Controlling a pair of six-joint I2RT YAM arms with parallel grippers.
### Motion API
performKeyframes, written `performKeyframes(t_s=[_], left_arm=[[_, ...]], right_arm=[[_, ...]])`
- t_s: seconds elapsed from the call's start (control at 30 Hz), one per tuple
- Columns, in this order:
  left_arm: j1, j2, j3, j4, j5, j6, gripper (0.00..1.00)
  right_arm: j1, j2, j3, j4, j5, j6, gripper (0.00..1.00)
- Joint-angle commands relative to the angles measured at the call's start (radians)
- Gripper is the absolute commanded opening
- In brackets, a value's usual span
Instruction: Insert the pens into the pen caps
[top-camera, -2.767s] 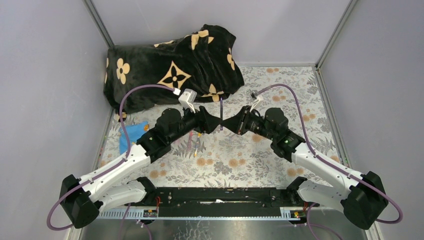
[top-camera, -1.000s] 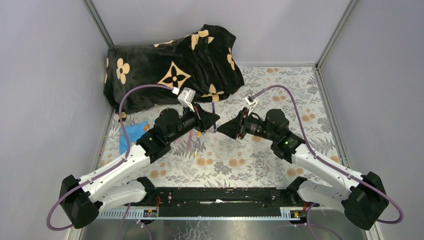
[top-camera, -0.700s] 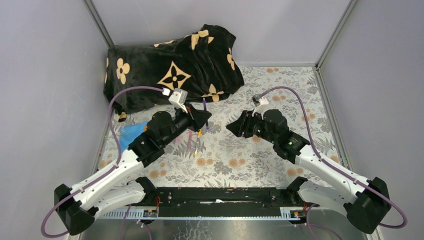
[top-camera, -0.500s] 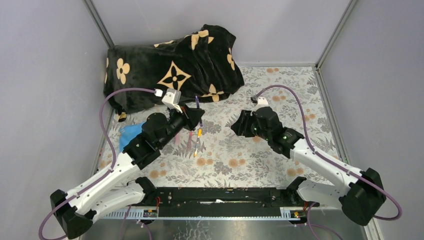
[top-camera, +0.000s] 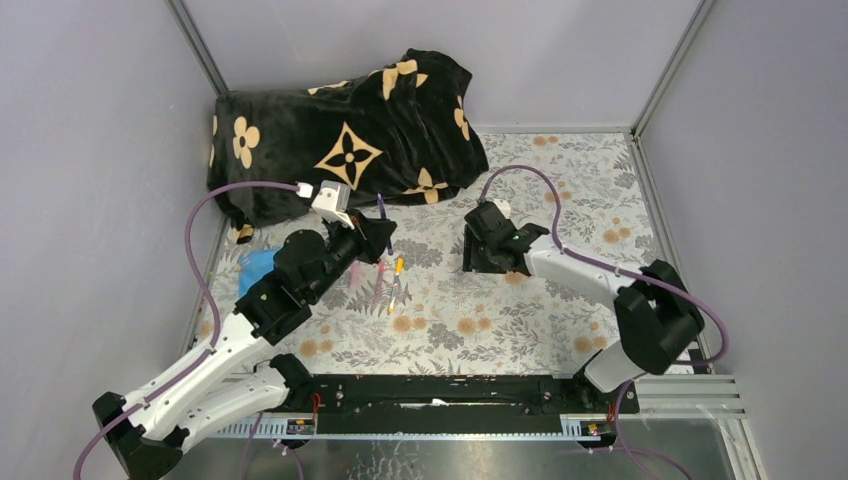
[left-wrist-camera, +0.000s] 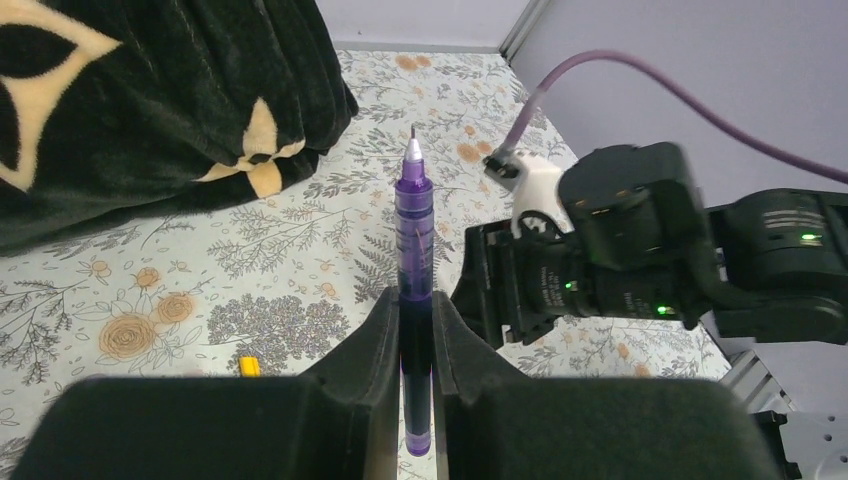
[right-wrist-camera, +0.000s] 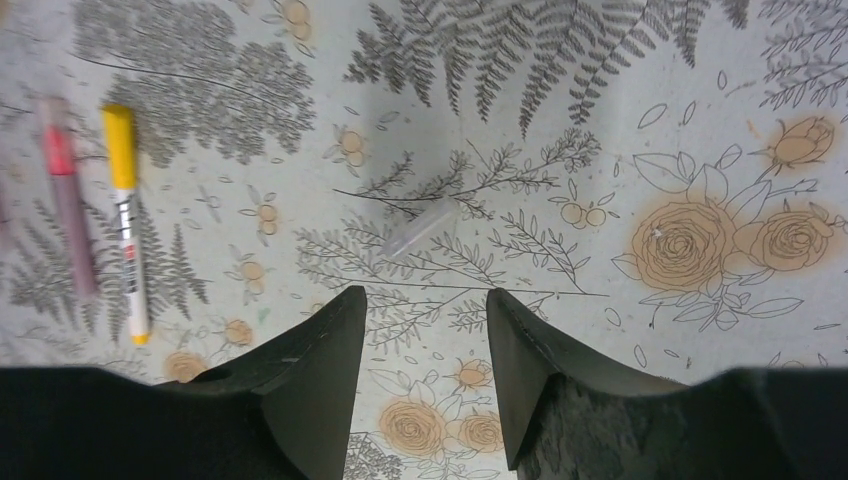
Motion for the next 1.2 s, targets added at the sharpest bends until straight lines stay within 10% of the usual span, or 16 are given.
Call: performKeyframes(t_s=[0.0, 1.17], left_arm=[[0.005, -0.021, -0.003, 0.005, -0.030, 0.009, 0.07], [0.005, -0.076, -0.034, -0.006, -0.061, -0.019, 0.06]], right_arm=[[0.006, 0.073, 0.068, -0.046, 0.003, 0.031, 0.55], [0.054, 0.406, 0.290, -0.196, 0.146, 0.178, 0.45]])
